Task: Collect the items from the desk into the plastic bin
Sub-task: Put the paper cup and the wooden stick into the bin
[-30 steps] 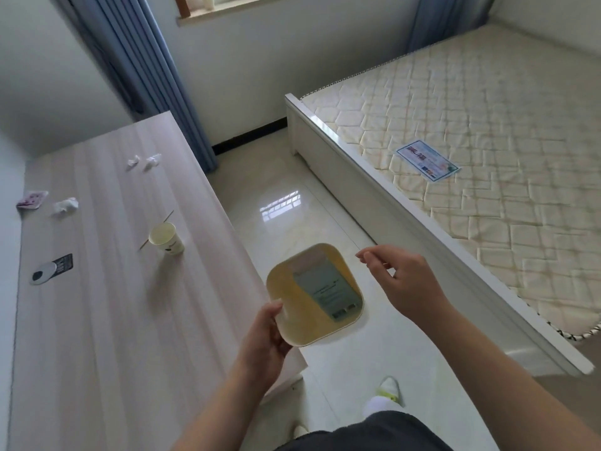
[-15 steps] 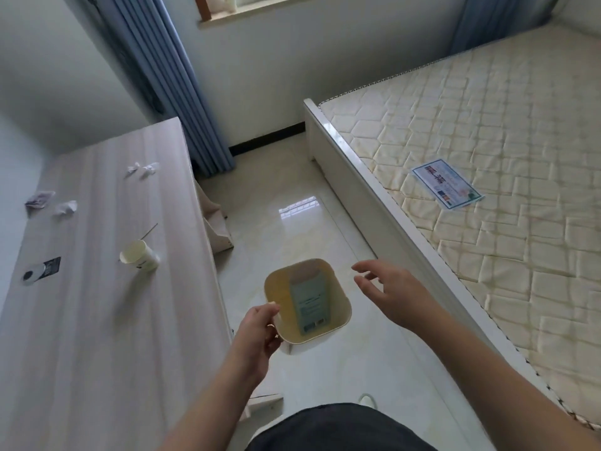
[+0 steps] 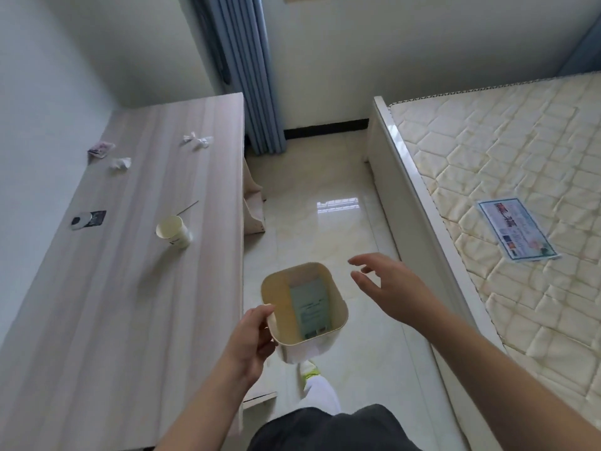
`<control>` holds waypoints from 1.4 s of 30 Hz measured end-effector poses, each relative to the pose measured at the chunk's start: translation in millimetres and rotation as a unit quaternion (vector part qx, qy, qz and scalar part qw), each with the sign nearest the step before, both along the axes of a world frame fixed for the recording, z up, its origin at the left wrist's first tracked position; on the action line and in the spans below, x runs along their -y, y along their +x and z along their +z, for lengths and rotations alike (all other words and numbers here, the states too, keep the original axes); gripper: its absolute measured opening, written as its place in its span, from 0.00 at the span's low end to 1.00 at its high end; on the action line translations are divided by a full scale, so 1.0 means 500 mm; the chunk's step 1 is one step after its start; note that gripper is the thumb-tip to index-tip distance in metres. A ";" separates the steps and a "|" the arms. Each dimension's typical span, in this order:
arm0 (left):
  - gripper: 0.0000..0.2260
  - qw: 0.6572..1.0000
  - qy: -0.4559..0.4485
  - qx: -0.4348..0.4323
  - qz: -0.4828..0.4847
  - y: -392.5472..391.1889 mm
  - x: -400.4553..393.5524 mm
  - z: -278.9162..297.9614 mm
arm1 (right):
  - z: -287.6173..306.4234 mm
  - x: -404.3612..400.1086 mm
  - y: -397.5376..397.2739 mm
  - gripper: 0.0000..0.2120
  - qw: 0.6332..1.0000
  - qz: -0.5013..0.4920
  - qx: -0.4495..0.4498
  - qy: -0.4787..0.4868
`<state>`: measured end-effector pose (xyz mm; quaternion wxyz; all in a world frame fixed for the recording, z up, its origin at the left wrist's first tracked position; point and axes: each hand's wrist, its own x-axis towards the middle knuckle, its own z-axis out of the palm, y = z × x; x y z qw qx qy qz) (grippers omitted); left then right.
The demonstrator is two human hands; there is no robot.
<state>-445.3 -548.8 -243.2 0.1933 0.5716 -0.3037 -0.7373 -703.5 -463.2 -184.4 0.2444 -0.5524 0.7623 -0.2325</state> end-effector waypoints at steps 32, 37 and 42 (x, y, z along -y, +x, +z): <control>0.09 0.976 0.002 0.017 0.219 -0.089 0.389 -0.017 | -0.020 0.670 -0.092 0.17 0.944 0.297 -0.140 0.011; 0.11 0.953 0.012 0.026 0.301 -0.115 0.396 0.002 | -0.016 0.777 -0.106 0.16 0.914 0.370 -0.164 -0.027; 0.18 0.918 0.015 0.039 0.394 -0.095 0.373 0.022 | -0.021 0.855 -0.069 0.16 0.889 0.431 -0.150 -0.041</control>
